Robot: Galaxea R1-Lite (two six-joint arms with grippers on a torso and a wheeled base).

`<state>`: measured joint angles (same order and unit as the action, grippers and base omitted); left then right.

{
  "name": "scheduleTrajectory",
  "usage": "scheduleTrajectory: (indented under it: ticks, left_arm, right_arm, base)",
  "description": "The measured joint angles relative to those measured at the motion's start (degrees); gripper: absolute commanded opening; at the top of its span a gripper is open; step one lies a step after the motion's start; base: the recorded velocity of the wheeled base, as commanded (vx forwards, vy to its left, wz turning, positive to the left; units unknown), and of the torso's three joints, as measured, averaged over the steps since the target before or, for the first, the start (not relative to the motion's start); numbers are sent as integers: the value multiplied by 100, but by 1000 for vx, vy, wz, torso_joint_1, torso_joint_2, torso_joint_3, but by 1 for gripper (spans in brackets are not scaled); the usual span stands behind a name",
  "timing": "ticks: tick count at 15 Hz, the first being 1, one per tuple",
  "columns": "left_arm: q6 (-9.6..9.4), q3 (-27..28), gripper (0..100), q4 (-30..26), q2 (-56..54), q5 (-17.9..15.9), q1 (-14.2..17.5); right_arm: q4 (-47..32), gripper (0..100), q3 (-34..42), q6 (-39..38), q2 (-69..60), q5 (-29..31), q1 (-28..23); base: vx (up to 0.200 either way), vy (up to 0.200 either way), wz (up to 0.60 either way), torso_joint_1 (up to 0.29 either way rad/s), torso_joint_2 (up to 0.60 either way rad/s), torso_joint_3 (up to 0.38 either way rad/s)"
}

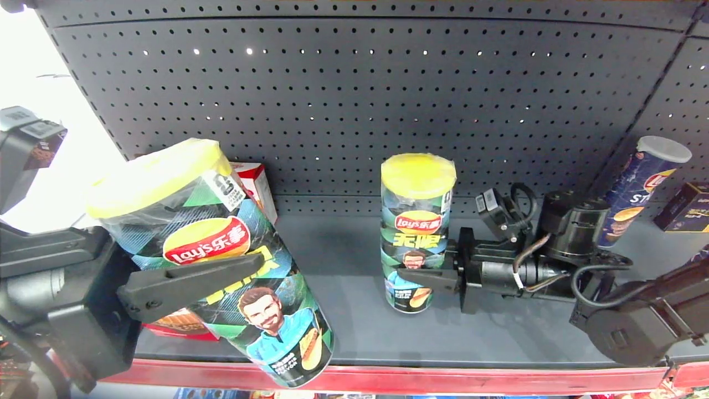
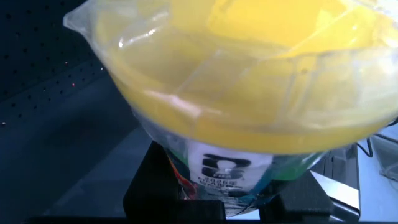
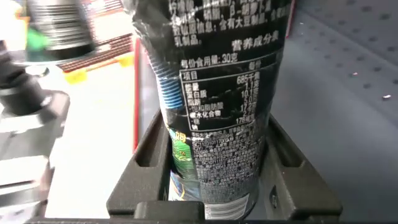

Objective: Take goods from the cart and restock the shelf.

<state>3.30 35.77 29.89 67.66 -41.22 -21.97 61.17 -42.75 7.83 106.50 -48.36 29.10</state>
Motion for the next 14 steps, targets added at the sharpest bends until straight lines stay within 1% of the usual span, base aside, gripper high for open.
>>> scheduleTrajectory:
  ticks: [3, 6, 10, 14]
  left_arm:
    - [0, -85, 0, 5, -13, 0, 0]
    - [0, -126, 0, 7, -32, 0, 1]
    - [0, -179, 0, 5, -55, 0, 33]
    - [2, -190, 0, 7, -85, -2, 34]
  right_arm:
    - [151, 0, 439, -13, -116, 2, 111]
    - [315, 0, 508, -6, 22, 6, 138]
    - [730, 0, 544, -4, 433, 20, 118]
    - [788, 0, 640, -2, 580, 16, 107]
  base:
    - [0, 0, 0, 0, 0, 0]
    - [0, 0, 0, 0, 0, 0]
    - [0, 0, 0, 0, 0, 0]
    - [0, 0, 0, 0, 0, 0]
